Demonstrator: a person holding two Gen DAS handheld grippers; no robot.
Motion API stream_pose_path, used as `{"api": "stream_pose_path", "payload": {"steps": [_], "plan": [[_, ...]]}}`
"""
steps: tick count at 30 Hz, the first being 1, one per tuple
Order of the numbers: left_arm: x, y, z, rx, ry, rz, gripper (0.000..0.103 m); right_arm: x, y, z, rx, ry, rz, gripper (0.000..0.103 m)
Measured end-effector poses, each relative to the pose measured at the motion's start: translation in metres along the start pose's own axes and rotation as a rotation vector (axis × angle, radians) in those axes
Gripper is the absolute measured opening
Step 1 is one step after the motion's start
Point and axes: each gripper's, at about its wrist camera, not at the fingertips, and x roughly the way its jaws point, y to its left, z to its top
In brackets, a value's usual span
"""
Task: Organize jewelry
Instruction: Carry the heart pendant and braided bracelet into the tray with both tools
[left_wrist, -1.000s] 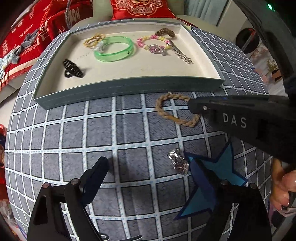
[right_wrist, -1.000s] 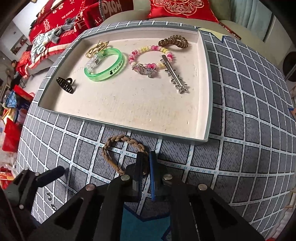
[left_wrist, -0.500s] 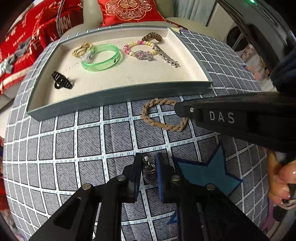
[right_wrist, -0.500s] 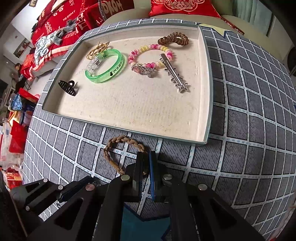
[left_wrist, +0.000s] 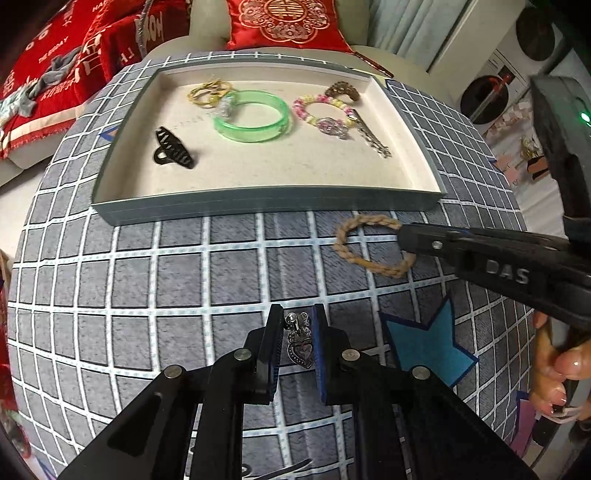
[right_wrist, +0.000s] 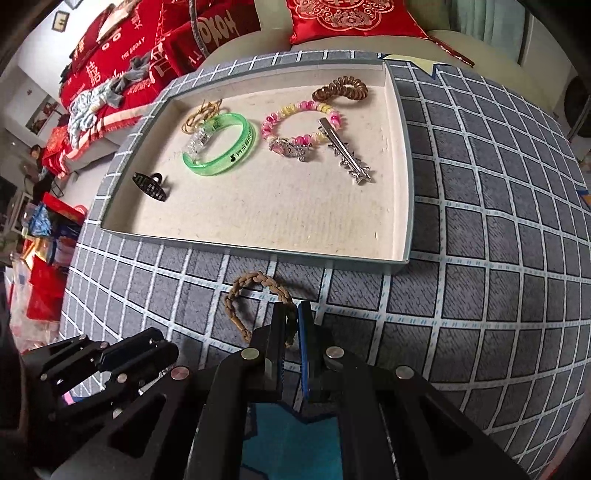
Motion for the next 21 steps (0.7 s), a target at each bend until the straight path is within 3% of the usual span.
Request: {"api": "stream_pose_path", "payload": {"steps": [21], "plan": [[-0.038, 0.028, 0.019, 0.000, -0.065, -0.005, 0.030, -0.039, 0.011, -0.004, 0.049, -0.054, 0.027, 0.007]]}}
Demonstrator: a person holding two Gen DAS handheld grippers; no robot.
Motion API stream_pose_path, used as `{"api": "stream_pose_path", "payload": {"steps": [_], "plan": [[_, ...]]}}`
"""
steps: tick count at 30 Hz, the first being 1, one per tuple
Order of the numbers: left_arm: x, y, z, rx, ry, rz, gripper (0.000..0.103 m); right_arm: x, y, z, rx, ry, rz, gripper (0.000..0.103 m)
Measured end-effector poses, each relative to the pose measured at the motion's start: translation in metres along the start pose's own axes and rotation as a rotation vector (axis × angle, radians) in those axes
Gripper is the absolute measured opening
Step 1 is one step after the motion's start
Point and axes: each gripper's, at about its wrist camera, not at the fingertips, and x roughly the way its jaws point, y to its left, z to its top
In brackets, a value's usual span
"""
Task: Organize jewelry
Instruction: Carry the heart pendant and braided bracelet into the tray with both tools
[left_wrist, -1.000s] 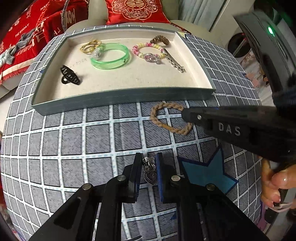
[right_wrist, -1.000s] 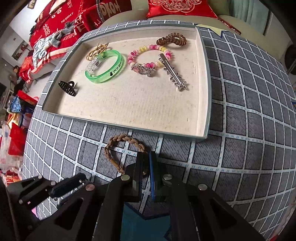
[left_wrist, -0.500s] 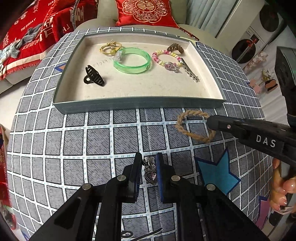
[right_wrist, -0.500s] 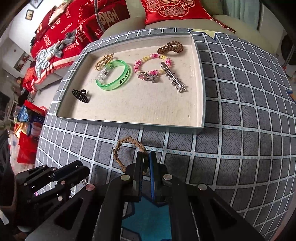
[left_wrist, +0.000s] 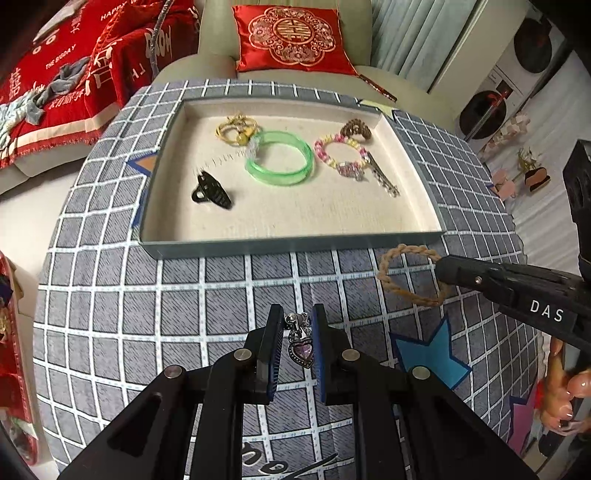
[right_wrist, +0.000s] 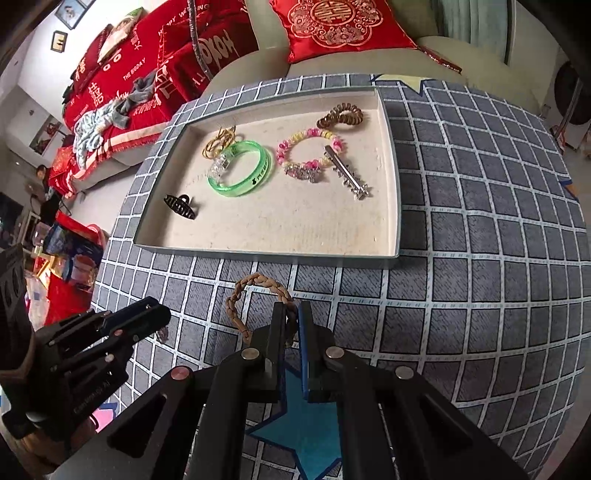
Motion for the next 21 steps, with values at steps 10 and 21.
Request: {"api": "stream_pose_path", "payload": {"steps": [10, 21], "plan": [[-0.007, 0.007, 0.012, 0.001, -0.017, -0.007, 0.030, -0.012, 0.005, 0.014, 0.009, -0.032, 0.001, 0.007], [-0.013, 0.015, 0.031, 0.011, -0.047, 0.005, 0.030, -0.015, 0.006, 0.030, 0.019, -0.054, -0.002, 0.007]]}}
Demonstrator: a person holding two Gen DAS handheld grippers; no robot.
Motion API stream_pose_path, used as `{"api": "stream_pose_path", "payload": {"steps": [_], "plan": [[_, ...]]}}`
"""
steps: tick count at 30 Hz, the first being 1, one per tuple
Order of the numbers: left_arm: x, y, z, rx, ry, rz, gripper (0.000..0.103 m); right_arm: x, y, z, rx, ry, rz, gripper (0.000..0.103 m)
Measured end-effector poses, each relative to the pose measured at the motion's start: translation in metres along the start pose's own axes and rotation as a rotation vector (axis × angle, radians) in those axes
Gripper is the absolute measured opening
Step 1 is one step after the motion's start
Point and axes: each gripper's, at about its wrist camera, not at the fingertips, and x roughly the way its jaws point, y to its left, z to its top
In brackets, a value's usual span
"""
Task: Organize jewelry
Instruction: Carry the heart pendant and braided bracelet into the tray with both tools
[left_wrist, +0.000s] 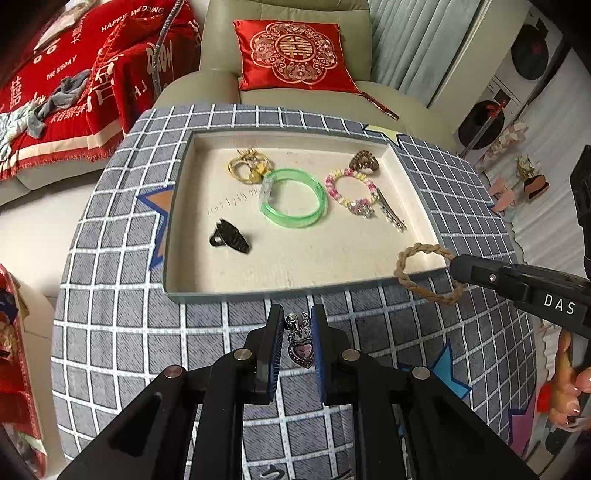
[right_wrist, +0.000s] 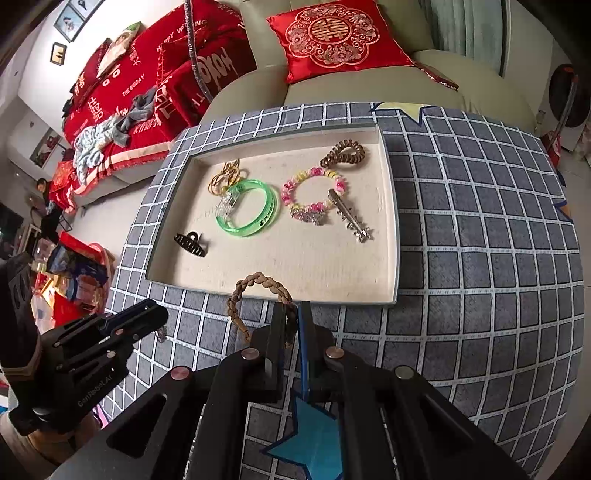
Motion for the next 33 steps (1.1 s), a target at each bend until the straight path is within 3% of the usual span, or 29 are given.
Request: {"api": "stream_pose_path", "payload": {"steps": [9, 18, 33], "plan": [[0.004, 0.014, 0.028, -0.009, -0.029, 0.020, 0.030, 0.007, -0.016, 0.019, 0.053, -0.018, -0.028, 0.007], [0.030, 0.004, 0.054, 0.030, -0.021, 0.017, 0.030, 0.032, -0.020, 0.037, 0.078, -0.008, -0.038, 0.007], [0.082, -0.002, 0.062, 0.034, 0.070, 0.040, 0.030, 0.075, -0.040, 0.044, 0.143, 0.062, -0.052, 0.007]]}}
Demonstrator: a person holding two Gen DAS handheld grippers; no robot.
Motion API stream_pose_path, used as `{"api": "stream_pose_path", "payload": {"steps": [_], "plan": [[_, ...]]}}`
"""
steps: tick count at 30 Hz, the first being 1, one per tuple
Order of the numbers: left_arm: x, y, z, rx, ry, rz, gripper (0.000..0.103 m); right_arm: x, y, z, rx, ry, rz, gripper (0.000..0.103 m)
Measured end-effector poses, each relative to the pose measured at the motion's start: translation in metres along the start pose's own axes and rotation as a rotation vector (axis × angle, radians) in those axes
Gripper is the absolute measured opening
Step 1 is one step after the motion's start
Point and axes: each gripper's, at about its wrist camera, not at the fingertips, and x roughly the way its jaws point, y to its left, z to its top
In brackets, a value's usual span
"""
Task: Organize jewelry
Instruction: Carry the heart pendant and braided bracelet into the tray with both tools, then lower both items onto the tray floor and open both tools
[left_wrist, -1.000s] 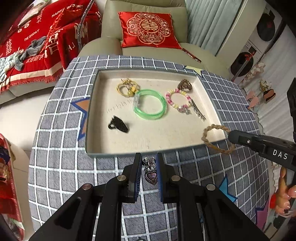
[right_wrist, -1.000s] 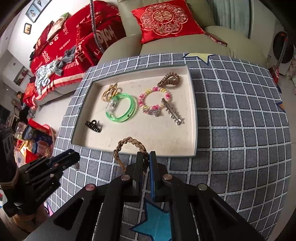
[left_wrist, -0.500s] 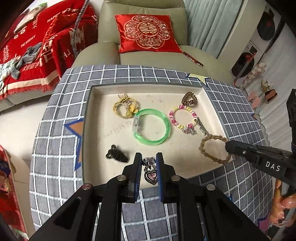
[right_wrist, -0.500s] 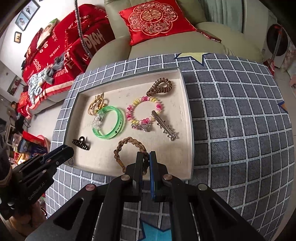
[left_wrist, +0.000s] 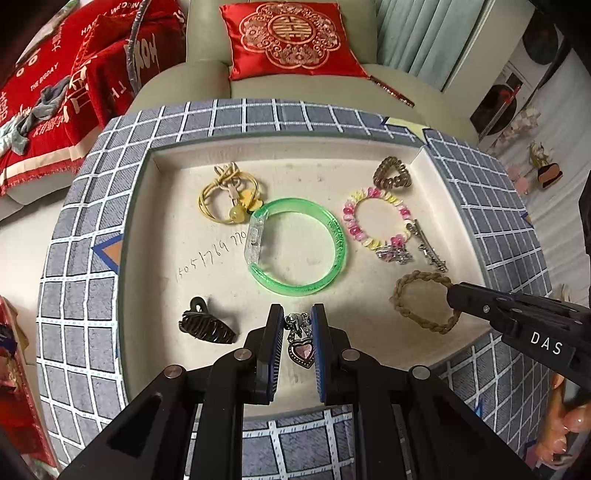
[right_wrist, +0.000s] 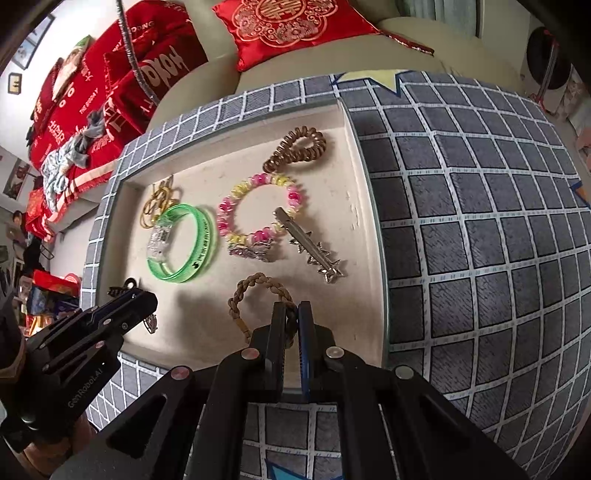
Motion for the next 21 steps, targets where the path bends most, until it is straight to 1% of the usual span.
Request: {"api": "stream_pose_path", "payload": {"steps": [9, 13, 21], "plan": [[0.017, -0.003, 0.003, -0.010, 0.022, 0.036, 0.030, 0.014, -0.005, 0.006, 0.023, 0.005, -0.004, 0.007], [0.023, 0.000, 0.005, -0.016, 0.030, 0.049, 0.030, 0.018, -0.007, 0.009, 0.021, 0.003, -0.024, 0.007], [0.026, -0.006, 0.009, 0.021, 0.013, 0.082, 0.030, 0.023, -0.004, 0.013, -0.011, -0.006, -0.051, 0.007]]}}
